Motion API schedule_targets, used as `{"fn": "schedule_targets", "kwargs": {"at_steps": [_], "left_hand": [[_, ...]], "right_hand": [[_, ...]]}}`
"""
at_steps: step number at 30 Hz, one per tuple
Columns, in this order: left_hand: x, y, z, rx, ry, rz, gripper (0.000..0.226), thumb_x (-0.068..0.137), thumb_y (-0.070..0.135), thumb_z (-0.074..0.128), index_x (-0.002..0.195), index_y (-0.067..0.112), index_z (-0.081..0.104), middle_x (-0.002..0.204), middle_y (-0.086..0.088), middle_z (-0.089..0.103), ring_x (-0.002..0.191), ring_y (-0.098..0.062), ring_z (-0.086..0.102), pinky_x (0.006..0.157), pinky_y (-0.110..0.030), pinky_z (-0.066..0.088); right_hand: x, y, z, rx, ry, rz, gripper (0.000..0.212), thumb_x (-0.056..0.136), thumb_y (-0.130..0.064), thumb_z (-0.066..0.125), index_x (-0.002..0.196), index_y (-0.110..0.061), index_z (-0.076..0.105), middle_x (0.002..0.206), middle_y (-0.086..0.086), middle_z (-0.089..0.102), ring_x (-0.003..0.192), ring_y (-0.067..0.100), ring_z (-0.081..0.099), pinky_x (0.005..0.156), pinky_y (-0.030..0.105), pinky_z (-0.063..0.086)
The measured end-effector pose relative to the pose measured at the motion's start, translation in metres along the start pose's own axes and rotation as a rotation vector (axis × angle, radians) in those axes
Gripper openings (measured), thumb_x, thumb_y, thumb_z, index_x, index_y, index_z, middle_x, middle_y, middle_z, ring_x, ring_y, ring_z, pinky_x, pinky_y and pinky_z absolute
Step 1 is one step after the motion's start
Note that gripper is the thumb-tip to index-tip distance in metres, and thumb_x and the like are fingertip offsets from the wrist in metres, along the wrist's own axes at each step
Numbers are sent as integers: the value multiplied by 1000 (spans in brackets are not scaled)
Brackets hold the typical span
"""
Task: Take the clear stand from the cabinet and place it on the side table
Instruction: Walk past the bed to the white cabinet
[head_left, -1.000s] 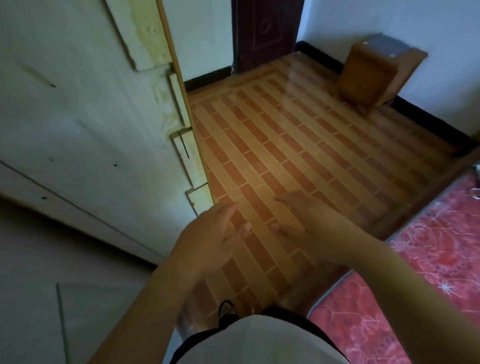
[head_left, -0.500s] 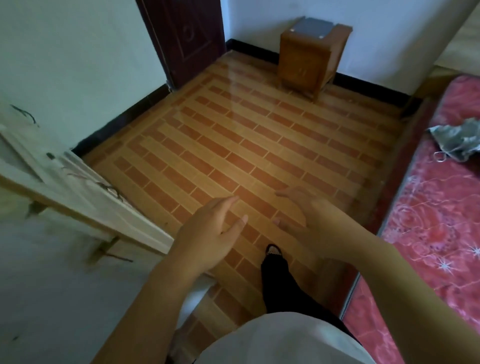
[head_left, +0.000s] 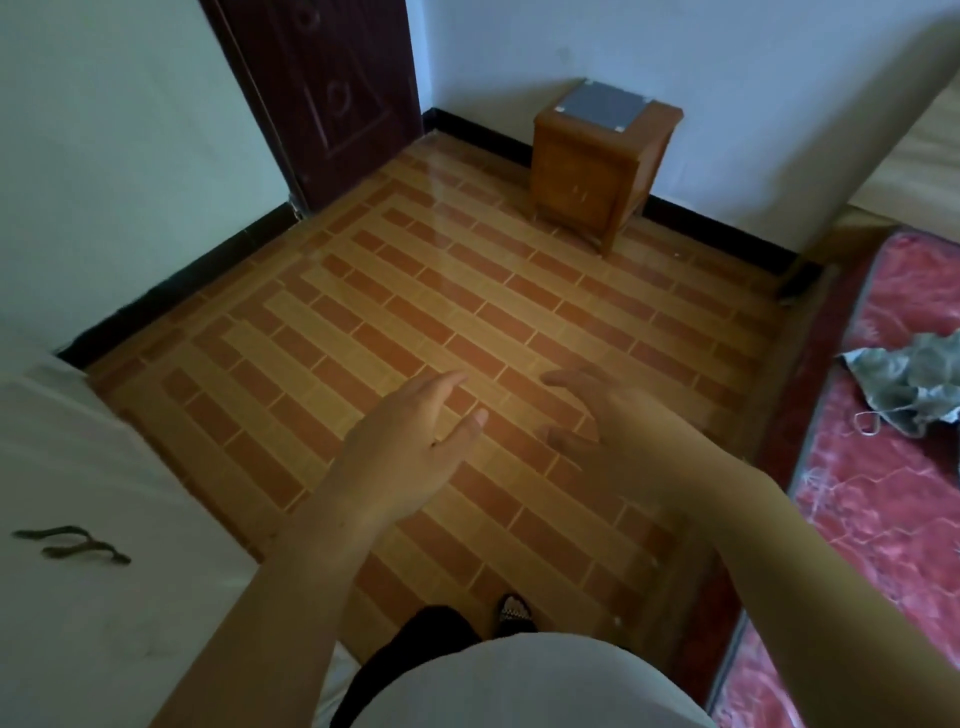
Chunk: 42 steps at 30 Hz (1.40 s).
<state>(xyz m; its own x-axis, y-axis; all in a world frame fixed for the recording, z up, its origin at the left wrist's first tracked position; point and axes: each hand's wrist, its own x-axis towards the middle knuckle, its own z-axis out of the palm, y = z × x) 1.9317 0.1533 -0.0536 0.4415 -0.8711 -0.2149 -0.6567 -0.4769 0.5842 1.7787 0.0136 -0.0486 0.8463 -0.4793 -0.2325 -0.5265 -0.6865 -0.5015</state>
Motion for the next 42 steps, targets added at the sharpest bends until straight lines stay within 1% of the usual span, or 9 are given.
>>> {"fn": "schedule_targets", "kwargs": {"at_steps": [6, 12, 16, 20, 25, 31, 35, 38, 42], "left_hand": [[64, -30, -22, -23, 2, -31, 55, 91, 54, 34, 141, 34, 27, 150, 15, 27, 137, -7, 24, 109, -36, 30], [146, -77, -57, -60, 28, -50, 56, 91, 54, 34, 142, 33, 25, 149, 13, 28, 133, -10, 32, 102, -31, 33], [206, -120, -106, -51, 70, -79, 55, 91, 55, 33, 141, 34, 26, 147, 11, 32, 131, -11, 35, 101, -33, 36], [249, -161, -164, -24, 122, -123, 55, 92, 53, 32, 142, 32, 26, 148, 10, 32, 131, -12, 36, 101, -33, 36], [279, -218, -220, -22, 206, -232, 55, 90, 55, 34, 140, 32, 29, 147, 8, 34, 129, -14, 39, 99, -32, 35], [298, -283, -262, -90, 274, -359, 54, 90, 52, 37, 140, 32, 31, 144, 10, 37, 126, -10, 41, 99, -30, 36], [318, -330, -298, -93, 348, -447, 55, 89, 53, 37, 140, 32, 30, 144, 7, 39, 127, -13, 41, 102, -35, 38], [342, -364, -331, -69, 413, -550, 55, 90, 53, 36, 140, 31, 30, 146, 7, 36, 126, -13, 42, 98, -28, 33], [379, -400, -380, -86, 478, -631, 53, 91, 49, 38, 140, 30, 30, 145, 7, 38, 127, -12, 40, 98, -28, 35]], "right_hand": [[76, -5, -15, 21, -86, -41, 57, 87, -49, 48, 138, -30, 31, 146, -10, 33, 125, 13, 42, 99, 29, 39], [184, -25, -29, -29, -111, -71, 57, 88, -48, 48, 139, -31, 30, 147, -11, 32, 128, 12, 39, 101, 27, 37], [276, -56, -39, -72, -152, -100, 57, 88, -49, 47, 139, -33, 28, 147, -10, 31, 122, 14, 44, 101, 30, 40], [367, -100, -46, -147, -148, -203, 55, 89, -51, 45, 139, -35, 27, 147, -10, 31, 127, 14, 40, 101, 28, 35], [451, -147, -42, -158, -198, -308, 58, 88, -52, 44, 140, -34, 25, 149, -8, 29, 133, 15, 32, 106, 29, 27], [546, -200, -23, -147, -343, -446, 57, 89, -46, 47, 140, -31, 26, 147, -6, 32, 132, 14, 32, 106, 31, 29], [620, -244, -9, -131, -390, -582, 57, 88, -45, 50, 139, -30, 29, 145, -7, 35, 130, 12, 36, 104, 30, 32], [681, -280, -4, -129, -430, -640, 58, 88, -44, 52, 139, -32, 28, 148, -8, 31, 132, 13, 33, 105, 33, 31], [763, -327, -13, -156, -464, -703, 57, 88, -41, 53, 139, -31, 29, 149, -8, 31, 132, 14, 34, 101, 29, 30]]}}
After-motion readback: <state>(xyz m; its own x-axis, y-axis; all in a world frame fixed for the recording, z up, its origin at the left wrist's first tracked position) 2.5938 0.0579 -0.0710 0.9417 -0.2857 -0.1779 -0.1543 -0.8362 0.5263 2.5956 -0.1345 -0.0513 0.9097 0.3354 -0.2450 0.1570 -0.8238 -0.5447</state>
